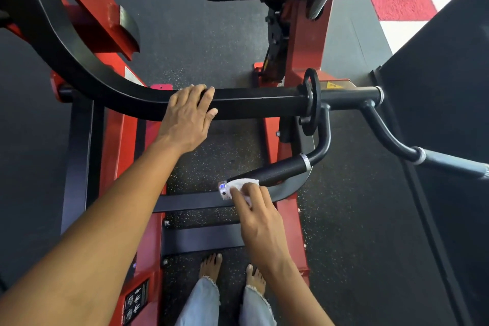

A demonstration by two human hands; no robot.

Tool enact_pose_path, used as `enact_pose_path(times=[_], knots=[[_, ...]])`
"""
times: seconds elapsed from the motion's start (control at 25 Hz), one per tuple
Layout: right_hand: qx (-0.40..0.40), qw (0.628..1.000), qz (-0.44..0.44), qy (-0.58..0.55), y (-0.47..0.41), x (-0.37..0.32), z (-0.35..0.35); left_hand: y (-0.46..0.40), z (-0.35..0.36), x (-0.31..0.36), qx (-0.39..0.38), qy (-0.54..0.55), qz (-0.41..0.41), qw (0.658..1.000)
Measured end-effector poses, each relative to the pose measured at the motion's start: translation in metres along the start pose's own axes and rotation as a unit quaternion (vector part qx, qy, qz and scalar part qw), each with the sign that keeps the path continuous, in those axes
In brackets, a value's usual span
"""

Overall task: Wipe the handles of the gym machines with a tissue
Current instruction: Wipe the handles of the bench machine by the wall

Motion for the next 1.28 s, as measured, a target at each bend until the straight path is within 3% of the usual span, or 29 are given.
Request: enact_pose_path(times=[0.12,0.2,0.32,0.44,0.56,0.72,0.8,0.88,0.92,0.96,1.12,1.28], knots=[[0.05,0.997,0.054,-0.012,-0.004,0.021,-0.004,-0.001,-0.001,0.001,0.001,-0.001,0.001,1.0],[0.099,0.98,0.158,-0.074,-0.008,0.051,-0.011,-0.001,0.0,0.0,0.001,-0.002,0.001,1.0],[0.152,0.907,0.325,-0.221,-0.011,0.091,-0.018,0.0,0.001,0.0,0.003,-0.003,0.001,1.0],[0.171,0.86,0.386,-0.287,-0.009,0.091,-0.014,-0.001,0.002,-0.001,0.003,-0.005,0.003,1.0],[0.15,0.811,0.426,-0.372,0.001,0.069,0.004,-0.001,0.003,-0.001,0.004,-0.007,0.004,1.0],[0.055,0.766,0.465,-0.439,0.02,0.027,0.032,-0.001,0.003,-0.001,0.01,-0.003,0.002,1.0],[0.073,0.678,0.519,-0.516,0.02,0.038,0.032,-0.001,0.002,0.0,0.008,0.001,0.002,1.0],[0.123,0.523,0.567,-0.624,0.009,0.069,0.031,-0.001,0.002,0.001,0.009,0.003,0.005,1.0],[0.119,0.46,0.569,-0.671,0.0,0.082,0.033,-0.001,0.002,0.001,0.009,0.003,0.006,1.0],[0.097,0.422,0.553,-0.712,-0.009,0.092,0.036,-0.002,0.003,0.0,0.009,0.002,0.006,1.0],[-0.048,0.324,0.47,-0.82,-0.025,0.085,0.054,-0.001,0.003,-0.001,0.016,-0.002,0.003,1.0],[-0.165,0.357,0.45,-0.802,-0.026,0.063,0.068,-0.001,0.004,-0.001,0.018,-0.002,0.001,1.0]])
Point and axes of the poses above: each hand's wrist, its own y-axis away from the middle knuckle, its own z-axis out of the palm, x = y × z, the point moved 6 cm from there along -y, towards the middle knuckle, and after that the axes turned 14 degrees about z, right-handed, at the moved point
